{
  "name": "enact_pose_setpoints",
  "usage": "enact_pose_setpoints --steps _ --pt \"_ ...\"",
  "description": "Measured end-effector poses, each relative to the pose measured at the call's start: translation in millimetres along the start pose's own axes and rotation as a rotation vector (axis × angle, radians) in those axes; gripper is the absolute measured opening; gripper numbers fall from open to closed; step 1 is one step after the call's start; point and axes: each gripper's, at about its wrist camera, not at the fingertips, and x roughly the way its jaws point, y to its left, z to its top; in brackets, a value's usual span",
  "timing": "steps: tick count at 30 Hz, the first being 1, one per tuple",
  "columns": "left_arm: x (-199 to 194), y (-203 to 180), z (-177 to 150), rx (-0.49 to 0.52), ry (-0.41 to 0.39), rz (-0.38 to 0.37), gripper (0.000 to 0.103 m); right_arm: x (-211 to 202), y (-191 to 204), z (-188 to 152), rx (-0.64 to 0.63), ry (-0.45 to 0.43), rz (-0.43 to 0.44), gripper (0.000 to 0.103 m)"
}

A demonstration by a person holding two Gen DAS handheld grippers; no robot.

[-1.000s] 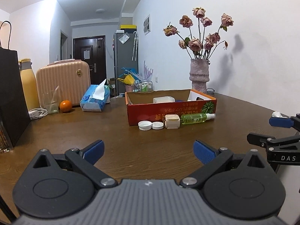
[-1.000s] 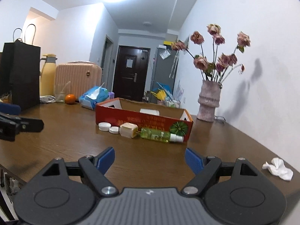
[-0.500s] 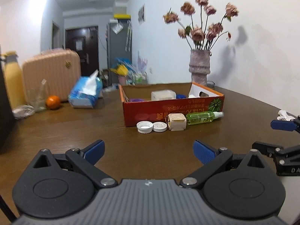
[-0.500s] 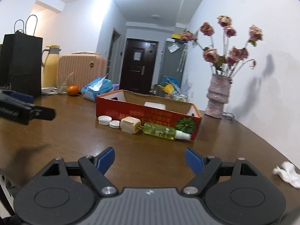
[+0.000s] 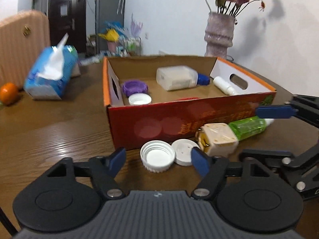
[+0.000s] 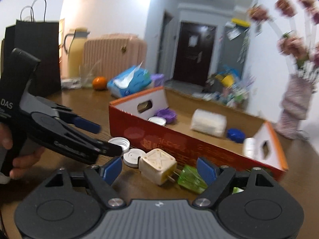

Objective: Organize rigid objects
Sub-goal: 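Grasp another white cap with the left tool while the right tool grasps the beige square block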

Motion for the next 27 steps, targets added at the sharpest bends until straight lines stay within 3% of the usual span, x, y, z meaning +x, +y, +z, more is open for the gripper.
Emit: enact_pose_setpoints --steps 2,4,5,6,9,12,15,22,24,27 --pt "10.1 10.1 0.3 -0.057 0.025 -0.049 0.054 20.3 -9.1 4.8 0.032 0.038 0.065 0.080" --pt "7.7 14.2 -0.3 -0.077 0.020 -0.053 0.042 36.6 -15.7 5.7 0.068 0.036 0.082 0.077" --pt "5.6 15.1 -1.1 -0.075 0.013 -0.058 0.042 44.6 -19.6 5.3 0.104 0.049 0.098 0.064" --pt "3.1 16.5 -2.3 -0.086 0.005 -0.050 0.042 47.4 -21.2 6.2 0.140 0.070 0.089 0.057" --pt "-6.2 17.0 -2.5 -0.105 -0.008 -0.049 0.041 38.3 -13.7 0.8 0.112 0.008 0.104 0.049" --pt "-19.4 9.5 1.7 -0.088 -0.057 -0.045 0.041 41.5 -15.3 -4.9 0.147 0.014 0.121 0.049" --pt "-28.0 5.3 2.7 -0.064 -0.104 0.005 0.041 43.2 -18.6 -6.3 0.169 0.013 0.130 0.050" --pt "-27.7 13.0 3.1 -0.079 -0.097 0.053 0.041 39.7 -20.1 -6.3 0.165 0.026 0.142 0.053" --pt "-29.2 13.9 2.4 -0.080 -0.104 0.060 0.041 37.2 -14.9 -7.6 0.128 0.039 0.151 0.060" --pt "-29.8 15.3 2.5 -0.083 -0.111 0.078 0.041 36.6 -4.8 -10.1 0.067 0.064 0.176 0.061"
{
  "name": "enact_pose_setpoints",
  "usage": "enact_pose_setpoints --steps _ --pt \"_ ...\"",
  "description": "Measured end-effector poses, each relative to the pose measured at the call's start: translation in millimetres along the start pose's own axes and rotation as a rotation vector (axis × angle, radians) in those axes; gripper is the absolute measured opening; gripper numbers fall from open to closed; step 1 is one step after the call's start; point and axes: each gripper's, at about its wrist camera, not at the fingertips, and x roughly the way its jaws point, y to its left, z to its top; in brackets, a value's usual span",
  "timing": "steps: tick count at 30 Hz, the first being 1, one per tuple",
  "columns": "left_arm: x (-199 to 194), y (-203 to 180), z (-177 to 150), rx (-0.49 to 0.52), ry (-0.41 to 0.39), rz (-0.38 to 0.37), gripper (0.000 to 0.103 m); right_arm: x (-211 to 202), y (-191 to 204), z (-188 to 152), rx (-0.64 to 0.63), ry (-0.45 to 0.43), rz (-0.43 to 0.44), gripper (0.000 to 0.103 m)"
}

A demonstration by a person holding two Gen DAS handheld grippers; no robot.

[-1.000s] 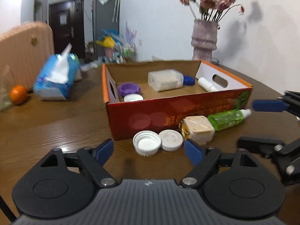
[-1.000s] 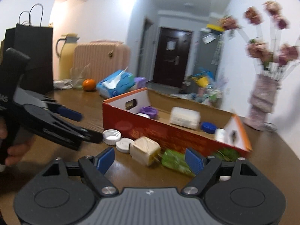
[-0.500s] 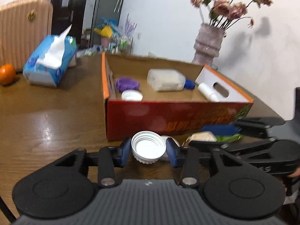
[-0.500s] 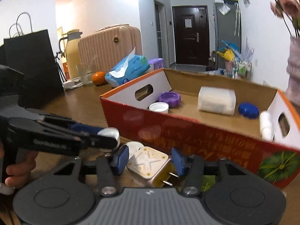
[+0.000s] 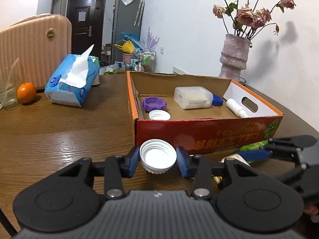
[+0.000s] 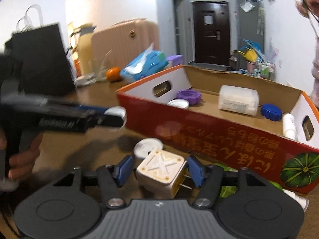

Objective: Organize rigid objects
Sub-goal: 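Grasp another white cap with the left tool while the right tool grasps the beige square block, then carry the white cap and beige block over the box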

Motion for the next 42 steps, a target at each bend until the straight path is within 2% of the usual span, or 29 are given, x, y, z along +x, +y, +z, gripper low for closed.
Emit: enact_pose_setpoints --steps 3,11,15,18,20,29,33,36,42 --pt "1.0 0.8 -0.7 0.002 0.000 0.022 0.042 -0.8 2.2 -0.5 -0.004 0.002 0.022 0.060" --pt "-2.3 1.2 1.0 0.007 0.000 0.024 0.041 -3.3 5.0 -3.3 -0.017 -0.011 0.002 0.059" --pt "-30.0 -6.7 7.9 0.008 -0.098 -0.010 0.041 -9.5 8.5 -3.0 -0.011 -0.048 -0.010 0.059" --pt "-48.7 -13.8 8.6 -0.045 -0.101 -0.060 0.041 -16.0 15.4 -5.8 0.019 -0.047 -0.110 0.059" --pt "-64.2 -18.4 4.1 -0.065 -0.096 -0.092 0.041 -31.1 22.2 -11.4 0.036 -0.053 -0.136 0.059" --pt "-136.7 -25.8 -35.9 -0.119 -0.103 -0.045 0.041 -131.1 51.5 -42.6 0.124 -0.147 -0.294 0.059" --pt "-155.6 -29.9 -54.0 -0.165 -0.064 -0.094 0.041 -169.6 64.2 -57.6 0.165 -0.196 -0.300 0.059" --pt "-166.4 -36.8 -63.1 -0.162 -0.060 -0.093 0.041 -185.6 70.4 -67.0 0.186 -0.211 -0.299 0.059" --pt "-177.0 -47.4 -59.2 -0.139 -0.083 -0.105 0.041 -193.0 69.3 -70.6 0.195 -0.214 -0.310 0.059"
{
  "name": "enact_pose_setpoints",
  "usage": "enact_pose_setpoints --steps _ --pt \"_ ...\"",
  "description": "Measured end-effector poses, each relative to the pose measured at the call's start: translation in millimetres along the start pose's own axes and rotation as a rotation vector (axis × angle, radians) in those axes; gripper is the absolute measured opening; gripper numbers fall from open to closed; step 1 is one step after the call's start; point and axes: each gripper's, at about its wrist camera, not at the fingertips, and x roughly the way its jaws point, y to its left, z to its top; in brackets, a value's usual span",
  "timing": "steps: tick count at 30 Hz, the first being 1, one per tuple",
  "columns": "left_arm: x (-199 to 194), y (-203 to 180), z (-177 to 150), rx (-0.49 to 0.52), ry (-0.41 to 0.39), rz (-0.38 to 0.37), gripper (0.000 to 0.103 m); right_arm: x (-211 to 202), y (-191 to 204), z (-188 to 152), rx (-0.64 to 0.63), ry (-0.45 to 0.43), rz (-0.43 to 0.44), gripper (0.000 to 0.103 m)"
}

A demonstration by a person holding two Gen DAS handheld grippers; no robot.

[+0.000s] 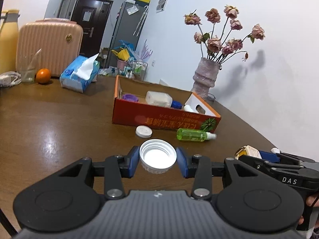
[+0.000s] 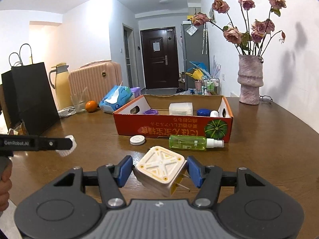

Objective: Organize rigid objects
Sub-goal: 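Carry the white cap and beige block over the box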

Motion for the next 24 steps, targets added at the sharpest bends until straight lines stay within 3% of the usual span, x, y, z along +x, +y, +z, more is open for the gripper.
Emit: enact_pose_setpoints --steps 5,12,18,24 --pt "29.9 -6.2 28.3 0.077 -0.007 -0.018 0.041 17.9 -12.2 15.0 0.029 0.001 0.054 0.059" --pt "122.4 -3.2 107.3 0.145 0.011 0.000 0.042 102.1 -44.6 78.4 0.033 0.029 0.052 0.059" --pt "237.8 10.4 163.0 0.155 0.123 0.018 0.042 195.3 -73.1 128.5 -0.011 0.107 0.024 0.059" --pt "339.6 28.4 184.0 0.186 0.270 0.058 0.041 279.2 -97.2 154.5 -0.083 0.244 -0.037 0.059"
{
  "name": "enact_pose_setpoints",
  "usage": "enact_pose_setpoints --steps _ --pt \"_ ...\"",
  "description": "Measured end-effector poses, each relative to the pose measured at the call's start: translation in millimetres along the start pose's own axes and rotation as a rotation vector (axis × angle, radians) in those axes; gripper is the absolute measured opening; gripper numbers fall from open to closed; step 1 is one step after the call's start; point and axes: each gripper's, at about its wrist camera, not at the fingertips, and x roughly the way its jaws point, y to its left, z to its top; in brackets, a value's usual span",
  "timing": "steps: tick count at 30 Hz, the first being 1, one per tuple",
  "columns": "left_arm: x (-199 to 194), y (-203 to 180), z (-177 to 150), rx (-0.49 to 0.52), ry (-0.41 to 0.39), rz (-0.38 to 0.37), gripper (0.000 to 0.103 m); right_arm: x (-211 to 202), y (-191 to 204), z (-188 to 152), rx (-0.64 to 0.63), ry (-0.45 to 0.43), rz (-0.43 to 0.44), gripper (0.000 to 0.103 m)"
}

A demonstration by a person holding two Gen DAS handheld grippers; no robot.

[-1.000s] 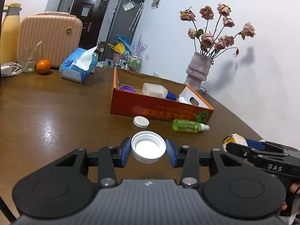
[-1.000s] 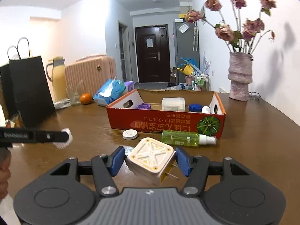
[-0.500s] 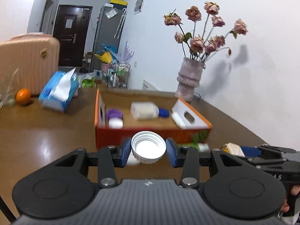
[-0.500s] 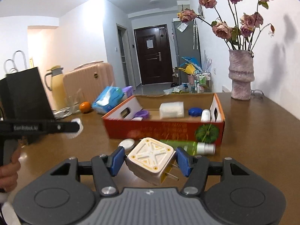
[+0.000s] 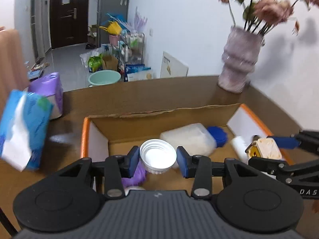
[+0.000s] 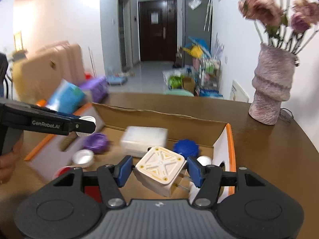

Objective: Organize rigid objects
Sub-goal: 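Carry the white cap and beige block over the box, then open the left tool and right tool to drop cap and block into the box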

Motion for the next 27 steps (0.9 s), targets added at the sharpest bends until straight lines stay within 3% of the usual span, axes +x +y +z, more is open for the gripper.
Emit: enact_pose_setpoints --steps 3,5,6,8,11,14,19,27 --pt "25.8 3.4 8.6 0.052 0.014 -0.005 0.043 31.9 -3.7 12.0 -0.045 0.058 -0.003 0.059" --pt "37.3 4.7 5.0 0.069 0.025 0.004 0.051 50.1 -3.4 14.5 -0.065 0.089 0.001 0.060" --pt "42.6 5.9 3.4 0.075 0.029 0.007 0.061 57.8 -3.6 15.0 -0.074 0.093 0.001 0.061" --pt "47.0 6.7 0.3 0.059 0.048 0.010 0.063 65.2 -2.3 11.7 -0.086 0.082 -0.019 0.072" --pt "37.3 -5.2 -3.7 0.145 -0.040 -0.001 0.075 65.2 -4.0 11.2 -0.076 0.070 -0.008 0.077" --pt "32.5 -14.9 -7.2 0.198 -0.072 0.003 0.076 65.2 -12.2 10.7 -0.032 0.076 0.015 0.078" --pt "27.2 -7.3 -6.1 0.153 -0.097 -0.019 0.077 67.9 -18.1 10.4 -0.010 0.095 0.034 0.078" --pt "26.5 -6.9 -2.7 0.146 -0.087 0.006 0.078 66.1 -19.1 9.3 0.002 0.088 0.035 0.078"
